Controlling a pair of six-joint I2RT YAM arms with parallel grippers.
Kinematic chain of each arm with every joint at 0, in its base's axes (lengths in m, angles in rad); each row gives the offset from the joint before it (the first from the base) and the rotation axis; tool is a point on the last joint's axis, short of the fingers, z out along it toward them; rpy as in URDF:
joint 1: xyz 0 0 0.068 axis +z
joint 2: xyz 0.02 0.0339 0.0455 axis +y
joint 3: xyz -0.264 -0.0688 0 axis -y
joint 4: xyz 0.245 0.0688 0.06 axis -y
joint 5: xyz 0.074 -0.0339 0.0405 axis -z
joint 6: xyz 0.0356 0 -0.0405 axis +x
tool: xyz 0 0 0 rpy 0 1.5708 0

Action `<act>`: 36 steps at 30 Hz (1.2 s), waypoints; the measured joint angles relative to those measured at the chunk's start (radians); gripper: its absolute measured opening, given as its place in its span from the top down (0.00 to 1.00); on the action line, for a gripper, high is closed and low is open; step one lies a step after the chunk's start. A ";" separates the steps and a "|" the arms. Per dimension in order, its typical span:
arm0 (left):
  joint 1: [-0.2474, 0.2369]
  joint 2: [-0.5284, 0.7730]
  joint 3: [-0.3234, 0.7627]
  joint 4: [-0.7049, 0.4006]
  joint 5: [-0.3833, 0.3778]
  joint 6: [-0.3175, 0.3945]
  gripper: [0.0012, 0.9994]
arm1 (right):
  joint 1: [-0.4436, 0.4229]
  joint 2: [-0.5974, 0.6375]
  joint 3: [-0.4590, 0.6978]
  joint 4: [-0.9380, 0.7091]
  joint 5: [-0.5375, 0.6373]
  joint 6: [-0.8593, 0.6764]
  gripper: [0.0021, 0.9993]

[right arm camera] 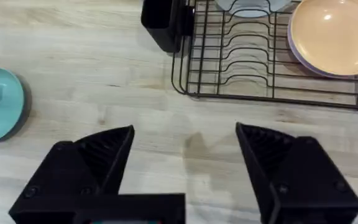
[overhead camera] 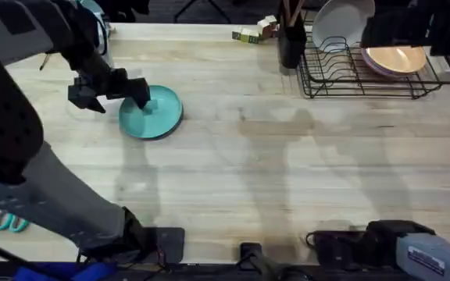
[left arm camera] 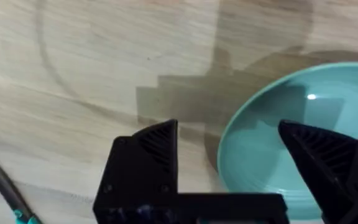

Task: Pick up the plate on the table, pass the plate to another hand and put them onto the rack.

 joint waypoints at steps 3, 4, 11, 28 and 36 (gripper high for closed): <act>0.009 0.012 0.002 0.005 0.020 0.001 0.01 | 0.000 0.000 0.000 0.000 0.000 0.000 0.01; 0.015 0.013 0.002 0.004 0.029 0.001 0.01 | 0.000 0.001 0.000 0.000 0.000 0.000 0.01; 0.053 0.035 0.011 0.003 0.134 0.006 0.21 | 0.000 0.008 0.000 0.001 0.000 0.000 0.01; 0.082 0.037 0.026 0.020 0.187 0.000 0.95 | 0.000 0.033 0.000 0.000 0.000 0.000 0.01; 0.078 0.055 0.089 -0.079 0.240 0.000 0.96 | 0.000 0.035 0.000 0.004 0.000 0.000 0.01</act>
